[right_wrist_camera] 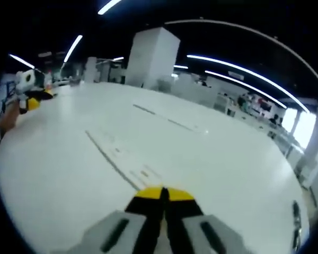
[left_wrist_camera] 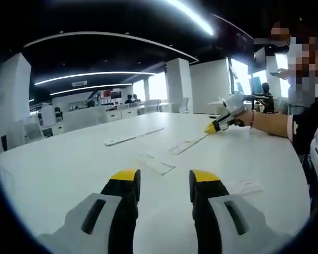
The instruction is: Locate the socket holder cover, grip the socket holder cover, clip it into the socket holder slot.
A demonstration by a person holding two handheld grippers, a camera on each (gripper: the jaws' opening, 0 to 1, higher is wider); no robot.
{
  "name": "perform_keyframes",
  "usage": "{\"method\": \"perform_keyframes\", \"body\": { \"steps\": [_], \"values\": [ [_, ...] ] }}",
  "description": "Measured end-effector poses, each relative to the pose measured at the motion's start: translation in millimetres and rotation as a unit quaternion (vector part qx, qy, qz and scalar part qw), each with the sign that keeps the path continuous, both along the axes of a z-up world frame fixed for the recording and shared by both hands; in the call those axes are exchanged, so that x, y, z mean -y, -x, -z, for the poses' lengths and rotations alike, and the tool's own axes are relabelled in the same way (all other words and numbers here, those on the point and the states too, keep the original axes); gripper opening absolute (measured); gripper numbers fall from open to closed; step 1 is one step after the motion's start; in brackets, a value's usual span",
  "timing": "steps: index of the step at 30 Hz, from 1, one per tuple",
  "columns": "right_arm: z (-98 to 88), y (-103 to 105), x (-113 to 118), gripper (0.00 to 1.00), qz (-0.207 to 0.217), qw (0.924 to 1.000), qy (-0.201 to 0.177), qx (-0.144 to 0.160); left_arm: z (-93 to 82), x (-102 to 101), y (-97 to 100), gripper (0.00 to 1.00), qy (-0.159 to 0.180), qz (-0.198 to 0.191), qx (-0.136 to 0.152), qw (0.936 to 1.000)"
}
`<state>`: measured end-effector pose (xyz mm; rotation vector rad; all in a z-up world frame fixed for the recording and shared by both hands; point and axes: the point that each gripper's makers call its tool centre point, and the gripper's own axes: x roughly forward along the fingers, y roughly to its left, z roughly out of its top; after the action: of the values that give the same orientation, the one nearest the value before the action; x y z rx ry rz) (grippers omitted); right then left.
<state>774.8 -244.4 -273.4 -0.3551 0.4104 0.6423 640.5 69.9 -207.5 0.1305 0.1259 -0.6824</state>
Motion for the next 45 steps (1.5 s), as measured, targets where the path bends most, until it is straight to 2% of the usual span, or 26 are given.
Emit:
{"method": "perform_keyframes", "body": {
  "steps": [5, 8, 14, 45],
  "values": [
    [0.3, 2.5, -6.2, 0.04, -0.010, 0.9998, -0.015, -0.004, -0.3, -0.4, -1.0, 0.38, -0.001, 0.001, -0.001, 1.0000],
    [-0.3, 1.2, -5.0, 0.04, -0.013, 0.9999, -0.005, 0.002, 0.6, -0.5, -1.6, 0.38, -0.004, 0.000, -0.002, 1.0000],
    [-1.4, -1.3, -3.5, 0.04, -0.017, 0.9998, -0.013, 0.000, 1.2, -0.9, -2.9, 0.38, -0.003, -0.001, -0.003, 1.0000],
    [-0.8, 0.6, -7.6, 0.04, -0.031, 0.9994, 0.001, 0.017, 3.9, 2.0, -1.6, 0.38, -0.009, 0.002, -0.002, 1.0000]
  ]
}}
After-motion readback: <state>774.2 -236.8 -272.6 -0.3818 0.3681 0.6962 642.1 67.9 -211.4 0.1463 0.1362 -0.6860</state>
